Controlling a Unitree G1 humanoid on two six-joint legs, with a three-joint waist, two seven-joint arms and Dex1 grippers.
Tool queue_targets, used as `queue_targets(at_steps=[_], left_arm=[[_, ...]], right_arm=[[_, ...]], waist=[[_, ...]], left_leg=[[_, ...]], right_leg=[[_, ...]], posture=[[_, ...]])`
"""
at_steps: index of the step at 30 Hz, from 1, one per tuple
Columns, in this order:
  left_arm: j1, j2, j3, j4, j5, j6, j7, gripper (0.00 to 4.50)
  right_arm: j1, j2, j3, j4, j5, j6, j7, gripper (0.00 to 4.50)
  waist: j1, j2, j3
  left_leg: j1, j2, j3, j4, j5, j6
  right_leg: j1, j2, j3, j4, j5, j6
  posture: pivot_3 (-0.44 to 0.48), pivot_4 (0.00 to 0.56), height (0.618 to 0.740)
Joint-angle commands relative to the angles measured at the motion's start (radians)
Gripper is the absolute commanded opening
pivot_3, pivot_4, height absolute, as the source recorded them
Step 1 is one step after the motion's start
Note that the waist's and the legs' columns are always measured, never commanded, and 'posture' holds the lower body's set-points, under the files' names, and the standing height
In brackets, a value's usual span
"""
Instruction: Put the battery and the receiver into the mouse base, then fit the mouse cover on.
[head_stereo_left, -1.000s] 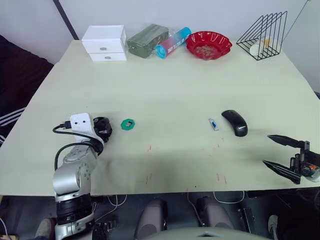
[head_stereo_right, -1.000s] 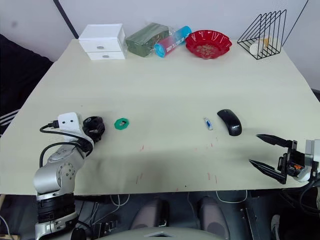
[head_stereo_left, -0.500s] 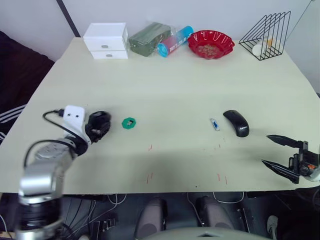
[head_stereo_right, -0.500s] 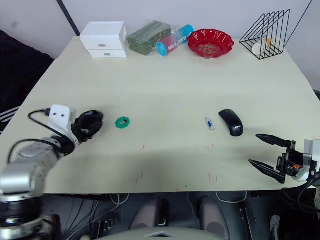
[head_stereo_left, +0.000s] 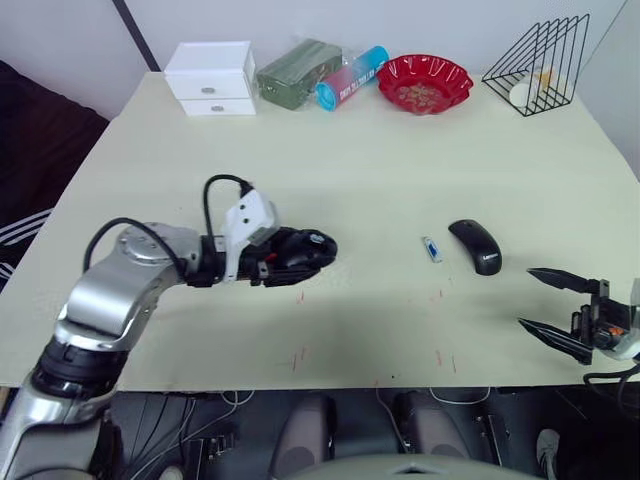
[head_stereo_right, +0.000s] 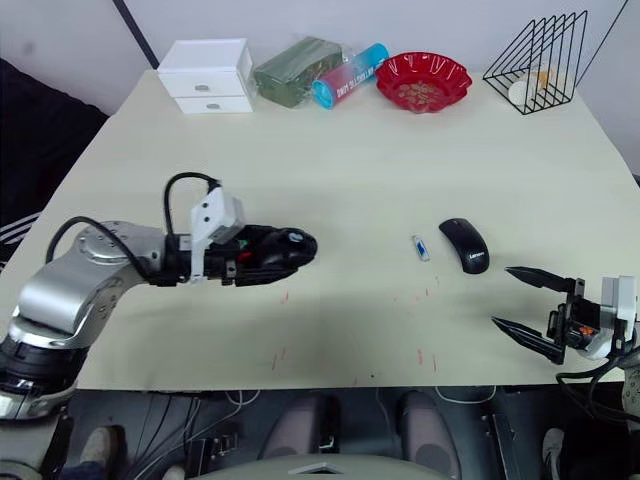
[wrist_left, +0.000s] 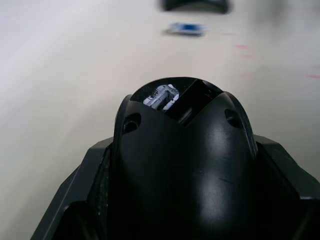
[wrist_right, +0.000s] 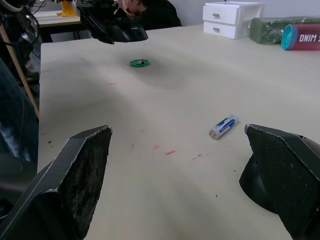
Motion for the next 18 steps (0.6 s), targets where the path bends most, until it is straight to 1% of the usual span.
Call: queue_targets(at_steps=[1, 4, 6, 8, 9, 10, 11, 13, 14, 18], left_arm=[[-0.060, -0.043, -0.106, 0.006, 0.061, -0.050, -0.040, 2.96], [-0.110, -0.098, -0.186, 0.027, 0.100, -0.039, -0.047, 2.96], [-0.128, -0.122, -0.221, 0.045, 0.130, -0.071, -0.064, 2.96], [-0.139, -0.168, -0.294, 0.091, 0.191, -0.109, -0.061, 2.96], [-0.140, -0.185, -0.313, 0.107, 0.205, -0.109, -0.062, 2.96], [-0.141, -0.192, -0.338, 0.128, 0.242, -0.142, -0.063, 2.96], [-0.141, -0.205, -0.353, 0.146, 0.271, -0.176, -0.060, 2.96], [-0.139, -0.236, -0.362, 0.165, 0.274, -0.175, -0.063, 2.96], [-0.133, -0.248, -0.375, 0.181, 0.296, -0.206, -0.059, 2.96], [-0.123, -0.273, -0.411, 0.231, 0.371, -0.272, -0.058, 2.96]], right_arm=[[0.001, -0.001, -0.015, -0.037, 0.010, -0.011, -0.010, 4.50], [0.004, -0.001, -0.015, -0.047, 0.009, -0.009, -0.017, 4.50], [0.005, -0.001, -0.015, -0.053, 0.011, -0.006, -0.021, 4.50], [0.011, 0.001, -0.017, -0.067, 0.011, -0.005, -0.029, 4.50], [0.013, 0.001, -0.017, -0.072, 0.011, -0.005, -0.031, 4.50], [0.018, 0.002, -0.017, -0.079, 0.011, -0.005, -0.035, 4.50], [0.021, 0.002, -0.017, -0.085, 0.012, -0.003, -0.037, 4.50], [0.027, 0.003, -0.016, -0.094, 0.013, 0.000, -0.042, 4.50], [0.031, 0.003, -0.016, -0.100, 0.013, 0.001, -0.046, 4.50], [0.038, -0.001, -0.019, -0.113, 0.016, 0.008, -0.054, 4.50]], waist=[[0.001, 0.000, 0.000], [0.002, 0.000, 0.001], [0.001, 0.000, 0.001], [0.000, 0.000, 0.001], [0.000, 0.000, 0.001], [0.001, 0.000, 0.000], [0.001, 0.000, 0.001], [0.000, 0.000, 0.001], [-0.001, 0.000, 0.001], [0.001, 0.000, 0.001]], left_leg=[[0.000, 0.000, 0.000, 0.000, 0.000, 0.000], [0.000, 0.001, 0.000, 0.003, 0.000, 0.000], [0.000, 0.001, 0.000, 0.005, 0.000, 0.000], [0.001, 0.001, 0.000, 0.006, 0.000, 0.000], [0.001, 0.001, 0.000, 0.006, 0.000, 0.000], [0.001, 0.001, 0.000, 0.006, 0.000, 0.000], [0.001, 0.001, 0.000, 0.007, 0.000, 0.000], [0.001, 0.001, 0.000, 0.007, 0.000, 0.000], [0.001, 0.001, 0.000, 0.007, 0.000, 0.000], [0.001, 0.001, -0.001, 0.007, 0.000, 0.000]], right_leg=[[0.000, 0.001, 0.000, 0.000, 0.000, 0.000], [0.000, 0.003, 0.001, 0.003, 0.000, 0.000], [0.000, 0.004, 0.002, 0.005, 0.000, 0.000], [0.000, 0.004, 0.003, 0.007, 0.000, 0.000], [0.000, 0.004, 0.003, 0.008, 0.000, 0.000], [0.000, 0.004, 0.003, 0.008, 0.000, 0.000], [0.000, 0.004, 0.003, 0.008, 0.000, 0.000], [0.000, 0.005, 0.004, 0.008, 0.000, 0.000], [0.000, 0.005, 0.004, 0.009, 0.000, 0.000], [0.000, 0.005, 0.003, 0.009, 0.000, 0.000]], posture=[[0.000, 0.150, 0.740], [0.000, 0.150, 0.740], [0.000, 0.150, 0.740], [0.000, 0.150, 0.740], [0.000, 0.150, 0.740], [0.000, 0.150, 0.740], [0.000, 0.150, 0.740], [0.000, 0.150, 0.740], [0.000, 0.150, 0.740], [0.000, 0.150, 0.740]])
